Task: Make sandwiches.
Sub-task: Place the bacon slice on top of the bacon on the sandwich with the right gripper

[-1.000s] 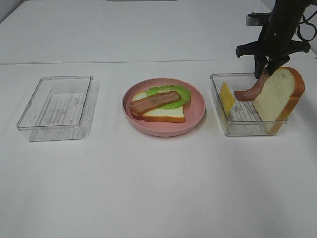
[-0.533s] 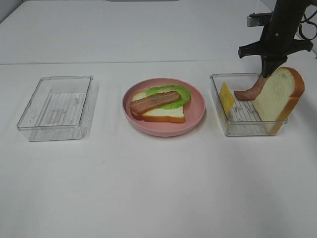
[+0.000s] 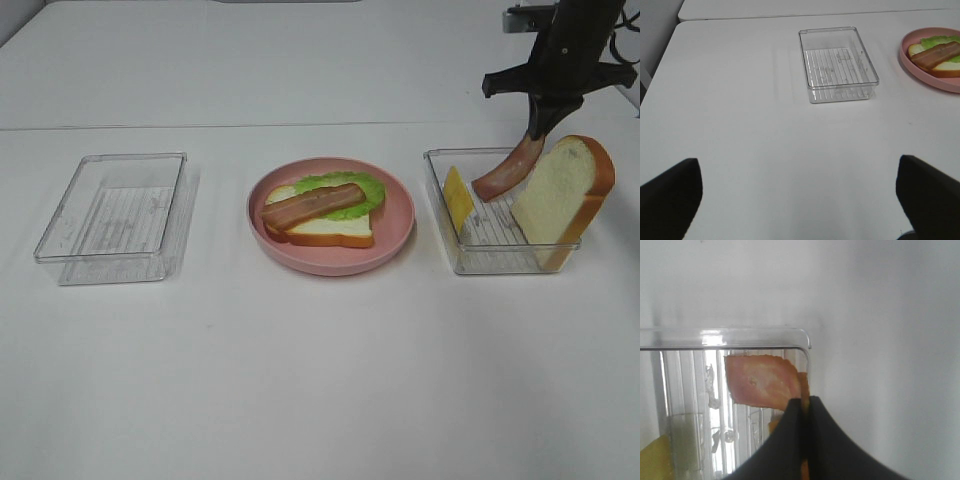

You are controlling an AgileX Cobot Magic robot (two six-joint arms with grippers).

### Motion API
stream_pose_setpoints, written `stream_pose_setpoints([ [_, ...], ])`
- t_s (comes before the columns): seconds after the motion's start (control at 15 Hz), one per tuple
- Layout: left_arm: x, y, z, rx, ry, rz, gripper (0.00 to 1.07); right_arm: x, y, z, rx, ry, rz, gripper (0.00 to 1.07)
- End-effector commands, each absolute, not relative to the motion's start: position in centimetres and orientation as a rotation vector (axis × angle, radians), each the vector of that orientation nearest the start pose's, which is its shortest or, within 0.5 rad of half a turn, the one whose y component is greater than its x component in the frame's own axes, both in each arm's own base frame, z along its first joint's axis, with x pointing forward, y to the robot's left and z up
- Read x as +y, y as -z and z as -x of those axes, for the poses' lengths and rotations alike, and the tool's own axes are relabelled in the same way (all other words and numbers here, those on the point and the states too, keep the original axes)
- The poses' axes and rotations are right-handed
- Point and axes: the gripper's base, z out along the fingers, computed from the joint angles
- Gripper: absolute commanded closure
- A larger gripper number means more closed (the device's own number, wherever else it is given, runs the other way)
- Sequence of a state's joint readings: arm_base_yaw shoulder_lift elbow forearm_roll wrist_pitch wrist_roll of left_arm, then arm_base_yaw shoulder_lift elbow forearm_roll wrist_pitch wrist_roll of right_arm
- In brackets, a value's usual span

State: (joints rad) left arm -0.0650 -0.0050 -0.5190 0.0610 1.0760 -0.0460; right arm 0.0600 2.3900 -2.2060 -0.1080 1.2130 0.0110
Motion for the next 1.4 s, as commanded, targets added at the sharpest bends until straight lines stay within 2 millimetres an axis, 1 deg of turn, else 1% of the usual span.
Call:
stream_pose_setpoints([
  [0.07, 0.6, -28.1, 1.1, 2.009, 0.002, -0.019, 0.09, 2.1, -22.6, -49.1, 2.936, 0.103, 0.083, 1.07],
  [0.2, 0.6, -28.1, 1.1, 2.009, 0.002, -0.019, 0.09, 2.5, -24.2, -48.7, 2.906, 0.046, 0.075, 1.07],
  [0.27, 0.6, -28.1, 1.1, 2.009, 0.002, -0.019, 0.09, 2.9, -26.3, -48.1, 2.865, -0.024, 0.068, 1.07],
  [0.33, 0.6, -28.1, 1.1, 2.009, 0.002, -0.019, 0.09, 3.2, -27.8, -47.6, 2.834, -0.078, 0.063, 1.07],
  [0.4, 0.6, -28.1, 1.1, 2.009, 0.002, -0.019, 0.09, 3.4, -28.6, -47.3, 2.818, -0.110, 0.062, 1.07],
  [0.47, 0.6, -28.1, 1.1, 2.009, 0.002, -0.019, 0.09, 4.3, -31.2, -46.3, 2.760, -0.254, 0.058, 1.07],
  [0.53, 0.6, -28.1, 1.1, 2.009, 0.002, -0.019, 0.09, 4.9, -31.8, -46.0, 2.745, -0.296, 0.068, 1.07],
  [0.6, 0.6, -28.1, 1.1, 2.009, 0.002, -0.019, 0.09, 5.9, -32.9, -45.5, 2.721, -0.336, 0.099, 1.07],
  [0.67, 0.6, -28.1, 1.1, 2.009, 0.000, -0.019, 0.09, 7.3, -33.5, -45.0, 2.706, -0.371, 0.147, 1.07],
  [0.73, 0.6, -28.1, 1.1, 2.009, 0.000, -0.019, 0.09, 10.5, -33.7, -44.3, 2.700, -0.429, 0.235, 1.07],
  [0.8, 0.6, -28.1, 1.1, 2.009, 0.000, -0.019, 0.09, 11.6, -33.7, -44.0, 2.700, -0.449, 0.266, 1.07],
  [0.87, 0.6, -28.1, 1.1, 2.009, 0.000, -0.019, 0.09, 13.6, -33.7, -43.6, 2.690, -0.476, 0.323, 1.07],
  [0.93, 0.6, -28.1, 1.1, 2.009, 0.000, -0.019, 0.09, 14.7, -33.6, -43.4, 2.680, -0.488, 0.352, 1.07],
  [1.0, 0.6, -28.1, 1.1, 2.009, 0.000, -0.019, 0.09, 18.5, -33.6, -42.6, 2.625, -0.525, 0.441, 1.07],
  [1.07, 0.6, -28.1, 1.1, 2.009, 0.000, -0.019, 0.09, 19.4, -33.5, -42.4, 2.613, -0.541, 0.460, 1.07],
  [1.2, 0.6, -28.1, 1.1, 2.009, 0.000, -0.019, 0.09, 22.3, -32.4, -42.1, 2.585, -0.611, 0.502, 1.07],
  [1.27, 0.6, -28.1, 1.1, 2.009, 0.000, -0.019, 0.09, 23.0, -32.0, -42.1, 2.580, -0.629, 0.509, 1.07],
  [1.33, 0.6, -28.1, 1.1, 2.009, 0.000, -0.019, 0.09, 25.1, -29.8, -42.4, 2.591, -0.699, 0.518, 1.07],
  [1.4, 0.6, -28.1, 1.1, 2.009, 0.000, -0.019, 0.09, 25.5, -29.2, -42.6, 2.599, -0.721, 0.512, 1.07],
])
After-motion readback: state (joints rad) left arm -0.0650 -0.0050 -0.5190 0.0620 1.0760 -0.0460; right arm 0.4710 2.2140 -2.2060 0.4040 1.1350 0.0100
